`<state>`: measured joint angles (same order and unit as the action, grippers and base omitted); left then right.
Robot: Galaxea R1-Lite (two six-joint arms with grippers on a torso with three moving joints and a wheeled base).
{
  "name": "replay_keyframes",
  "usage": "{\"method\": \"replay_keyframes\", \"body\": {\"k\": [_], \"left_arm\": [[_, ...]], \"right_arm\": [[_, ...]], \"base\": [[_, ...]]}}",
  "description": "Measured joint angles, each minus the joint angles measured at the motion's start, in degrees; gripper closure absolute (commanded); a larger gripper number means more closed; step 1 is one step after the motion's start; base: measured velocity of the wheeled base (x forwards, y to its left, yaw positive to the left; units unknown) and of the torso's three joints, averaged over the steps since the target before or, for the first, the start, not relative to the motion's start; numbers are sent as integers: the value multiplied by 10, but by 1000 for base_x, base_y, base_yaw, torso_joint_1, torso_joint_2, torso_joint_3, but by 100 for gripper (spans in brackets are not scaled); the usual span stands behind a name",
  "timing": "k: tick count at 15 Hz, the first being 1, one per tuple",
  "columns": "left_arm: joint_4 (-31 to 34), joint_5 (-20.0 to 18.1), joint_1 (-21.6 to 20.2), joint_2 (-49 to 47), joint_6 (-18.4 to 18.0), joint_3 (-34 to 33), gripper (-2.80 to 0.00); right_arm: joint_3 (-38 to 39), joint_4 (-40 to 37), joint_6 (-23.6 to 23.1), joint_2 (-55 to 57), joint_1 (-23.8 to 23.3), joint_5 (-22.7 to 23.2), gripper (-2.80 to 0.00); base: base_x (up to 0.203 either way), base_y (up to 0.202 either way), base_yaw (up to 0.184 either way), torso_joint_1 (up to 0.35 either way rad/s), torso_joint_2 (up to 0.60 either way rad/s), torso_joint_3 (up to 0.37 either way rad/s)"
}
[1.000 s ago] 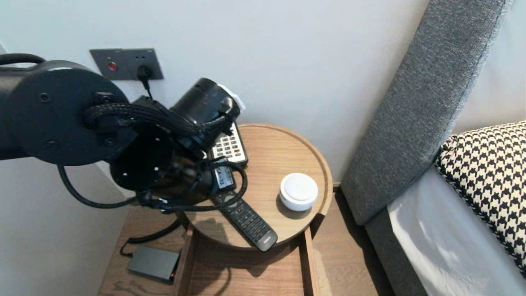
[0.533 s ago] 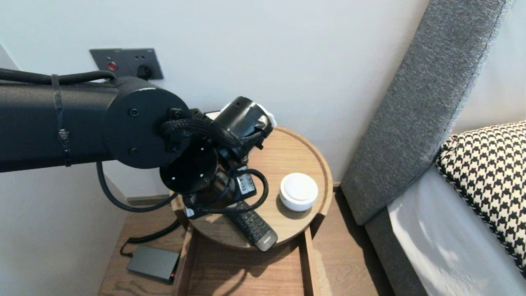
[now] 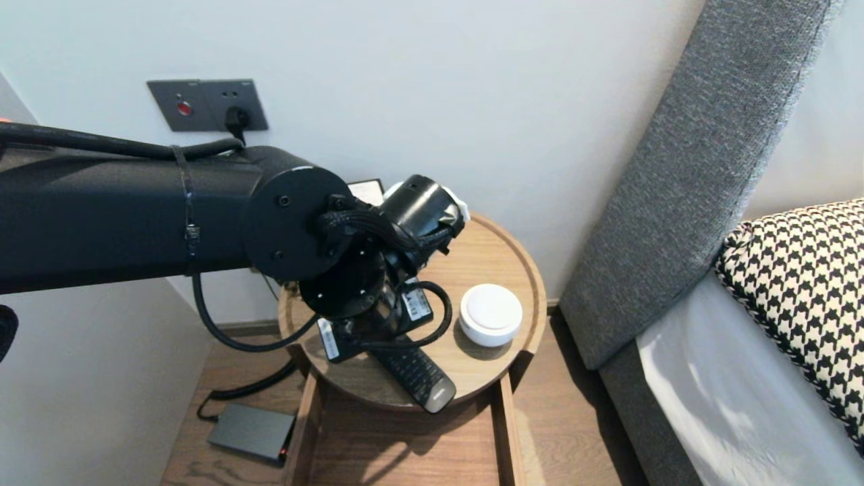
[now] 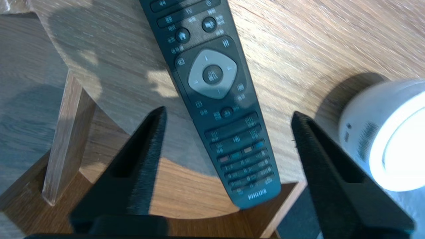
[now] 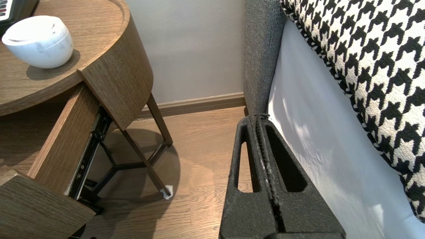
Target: Put the remote controls on the table in the drawer one by one
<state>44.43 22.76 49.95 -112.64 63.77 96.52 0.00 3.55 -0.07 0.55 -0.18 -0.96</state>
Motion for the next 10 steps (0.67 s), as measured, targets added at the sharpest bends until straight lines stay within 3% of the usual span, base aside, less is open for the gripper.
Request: {"method": "replay_keyframes", "body": {"k": [10], "left_arm": [[-9,-1,-9,-31,3,3,-280]], "right_arm": [[0,0,0,0,0,0,0]], "base": [[0,0,0,0,0,0]]}}
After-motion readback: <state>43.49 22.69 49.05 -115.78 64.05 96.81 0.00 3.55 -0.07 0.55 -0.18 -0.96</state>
